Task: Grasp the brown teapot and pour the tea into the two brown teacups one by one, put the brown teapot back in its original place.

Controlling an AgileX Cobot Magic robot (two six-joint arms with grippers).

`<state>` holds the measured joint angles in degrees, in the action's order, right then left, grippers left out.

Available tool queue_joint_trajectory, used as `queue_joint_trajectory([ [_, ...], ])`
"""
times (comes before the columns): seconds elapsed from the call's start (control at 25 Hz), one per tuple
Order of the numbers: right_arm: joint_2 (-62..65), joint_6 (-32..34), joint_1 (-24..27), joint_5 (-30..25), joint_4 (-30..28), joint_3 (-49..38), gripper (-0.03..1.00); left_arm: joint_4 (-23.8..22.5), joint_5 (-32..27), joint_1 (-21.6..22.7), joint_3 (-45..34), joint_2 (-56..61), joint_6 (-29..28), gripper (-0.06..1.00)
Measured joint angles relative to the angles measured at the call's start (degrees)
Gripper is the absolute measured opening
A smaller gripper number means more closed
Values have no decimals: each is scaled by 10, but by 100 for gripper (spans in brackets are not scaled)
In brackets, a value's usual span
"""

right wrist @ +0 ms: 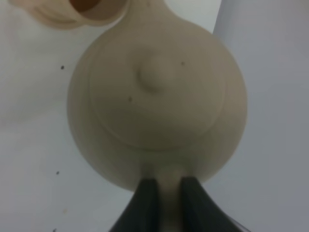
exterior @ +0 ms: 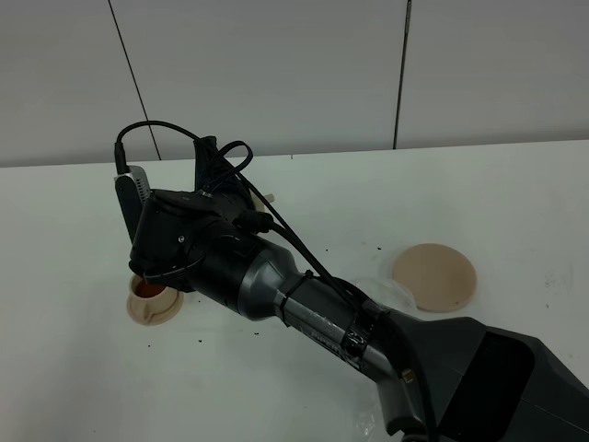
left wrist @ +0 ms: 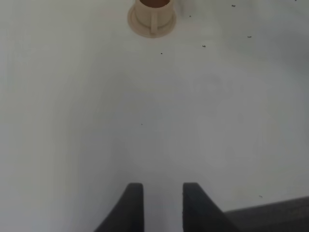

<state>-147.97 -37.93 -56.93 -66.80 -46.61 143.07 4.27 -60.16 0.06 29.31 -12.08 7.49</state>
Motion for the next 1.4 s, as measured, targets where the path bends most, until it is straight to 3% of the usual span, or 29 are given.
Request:
queue_joint_trajectory([
  [1.4,0,11,0,0,-8,0,10,0,0,0,0,0,0,27],
])
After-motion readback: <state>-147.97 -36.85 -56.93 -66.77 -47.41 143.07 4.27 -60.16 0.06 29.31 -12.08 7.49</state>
